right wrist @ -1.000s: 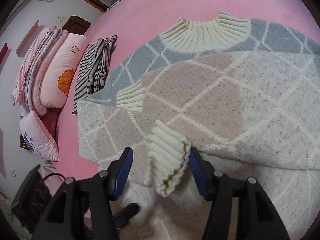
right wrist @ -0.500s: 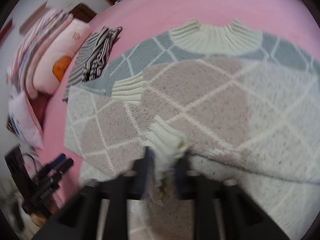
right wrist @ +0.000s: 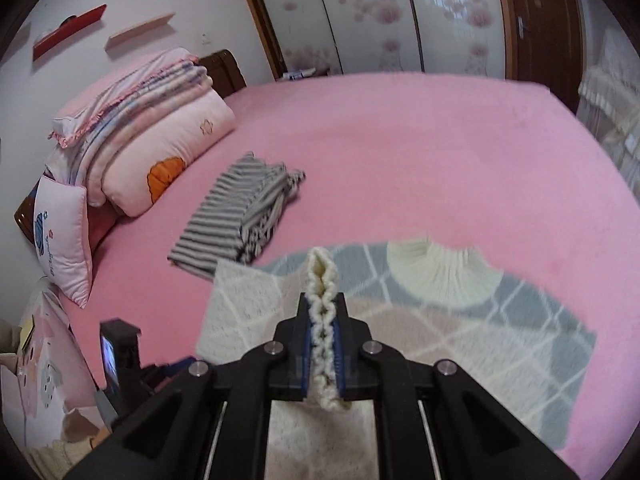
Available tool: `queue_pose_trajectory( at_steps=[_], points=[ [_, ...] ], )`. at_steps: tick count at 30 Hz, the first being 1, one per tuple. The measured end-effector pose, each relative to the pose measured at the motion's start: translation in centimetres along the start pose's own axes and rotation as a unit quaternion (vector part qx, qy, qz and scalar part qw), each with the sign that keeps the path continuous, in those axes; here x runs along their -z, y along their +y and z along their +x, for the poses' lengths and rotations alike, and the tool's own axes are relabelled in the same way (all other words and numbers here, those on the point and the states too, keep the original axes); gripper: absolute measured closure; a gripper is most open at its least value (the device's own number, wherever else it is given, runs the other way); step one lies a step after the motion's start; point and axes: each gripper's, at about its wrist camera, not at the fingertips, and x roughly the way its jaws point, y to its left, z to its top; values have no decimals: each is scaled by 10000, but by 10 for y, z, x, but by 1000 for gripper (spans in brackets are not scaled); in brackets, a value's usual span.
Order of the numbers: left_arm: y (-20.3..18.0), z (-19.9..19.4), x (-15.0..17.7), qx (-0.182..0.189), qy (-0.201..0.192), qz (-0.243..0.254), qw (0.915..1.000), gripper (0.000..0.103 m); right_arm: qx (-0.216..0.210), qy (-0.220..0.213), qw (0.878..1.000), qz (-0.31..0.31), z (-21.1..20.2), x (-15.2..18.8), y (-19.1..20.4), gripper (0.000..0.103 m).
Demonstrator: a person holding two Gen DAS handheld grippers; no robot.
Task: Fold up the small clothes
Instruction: 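Lay the cuff on the sweater body with the right tool and open it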
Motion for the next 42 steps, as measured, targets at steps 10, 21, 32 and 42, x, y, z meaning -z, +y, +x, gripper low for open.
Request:
queue_pose_trajectory(
  at_steps=[10, 21, 32, 42],
  points=[
    [6, 10, -21, -232, -165, -598, 9978, 61, 339, -480, 9981, 158, -29, -22, -10, 95],
    [-30, 22, -21, -165, -78, -68, 9998, 77, 1365, 32, 9842, 1123, -28, 57, -143, 95],
    [-33, 38, -17, -540, 163, 81, 9984, 100, 1501, 646, 9705, 1774, 14, 122, -221, 95],
    [-28, 28, -7, -120, 284, 234, 9993, 95, 1321, 806, 9668, 2032, 24, 137, -230, 94]
  ],
)
